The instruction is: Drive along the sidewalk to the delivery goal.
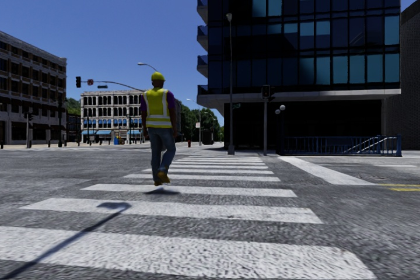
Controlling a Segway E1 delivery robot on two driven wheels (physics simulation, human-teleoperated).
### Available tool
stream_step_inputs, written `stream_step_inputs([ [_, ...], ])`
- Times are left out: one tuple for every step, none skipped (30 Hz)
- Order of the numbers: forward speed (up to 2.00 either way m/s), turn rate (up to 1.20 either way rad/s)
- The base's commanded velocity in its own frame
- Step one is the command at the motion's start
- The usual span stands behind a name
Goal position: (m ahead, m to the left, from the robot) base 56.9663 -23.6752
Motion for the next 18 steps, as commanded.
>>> stream_step_inputs([
  [1.88,-0.27],
  [1.88,-0.31],
  [1.88,-0.31],
  [1.88,-0.32],
  [1.88,-0.32],
  [1.88,-0.32],
  [1.89,-0.32],
  [1.89,-0.32],
  [1.93,-0.15],
  [1.93,-0.15],
  [1.98,0.0],
  [2.0,0.0],
  [2.0,0.0],
  [2.0,0.0],
  [2.0,0.0],
  [2.0,0.0],
  [2.0,0.0],
  [2.0,0.0],
])
